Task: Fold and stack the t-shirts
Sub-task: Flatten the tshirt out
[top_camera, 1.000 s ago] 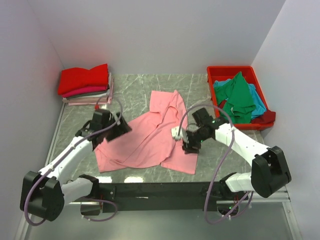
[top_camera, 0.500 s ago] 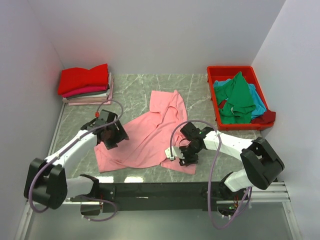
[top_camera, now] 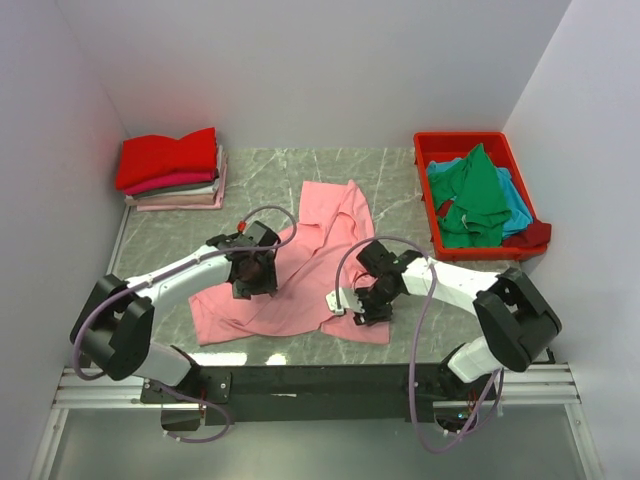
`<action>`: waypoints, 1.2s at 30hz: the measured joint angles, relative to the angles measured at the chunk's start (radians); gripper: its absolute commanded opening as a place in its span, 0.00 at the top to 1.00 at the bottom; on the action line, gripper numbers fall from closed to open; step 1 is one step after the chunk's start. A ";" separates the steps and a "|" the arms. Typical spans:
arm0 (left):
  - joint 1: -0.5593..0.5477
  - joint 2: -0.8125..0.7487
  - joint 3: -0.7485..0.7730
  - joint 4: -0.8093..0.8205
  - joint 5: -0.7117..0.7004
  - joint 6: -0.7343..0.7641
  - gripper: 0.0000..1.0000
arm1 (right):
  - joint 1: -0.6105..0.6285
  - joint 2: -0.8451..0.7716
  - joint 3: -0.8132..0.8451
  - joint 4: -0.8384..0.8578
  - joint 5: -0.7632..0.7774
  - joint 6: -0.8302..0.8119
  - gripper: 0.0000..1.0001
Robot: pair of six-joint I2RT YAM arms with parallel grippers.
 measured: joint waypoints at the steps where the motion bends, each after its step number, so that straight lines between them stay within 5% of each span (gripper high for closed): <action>1: 0.000 -0.004 -0.002 0.003 -0.003 0.003 0.36 | 0.000 0.010 0.009 -0.002 0.002 0.000 0.59; 5: 0.000 -0.042 -0.032 0.017 0.005 0.024 0.34 | 0.000 0.047 0.049 -0.016 0.014 0.007 0.82; 12: -0.002 -0.053 -0.052 0.028 0.048 0.074 0.37 | 0.000 0.033 0.048 -0.096 0.066 -0.013 0.97; 23: -0.056 0.111 -0.029 0.019 0.001 0.102 0.56 | -0.039 -0.083 -0.035 -0.246 0.096 -0.039 1.00; 36: -0.068 0.185 0.056 -0.018 -0.161 0.124 0.59 | -0.180 -0.173 -0.040 -0.344 0.134 -0.120 1.00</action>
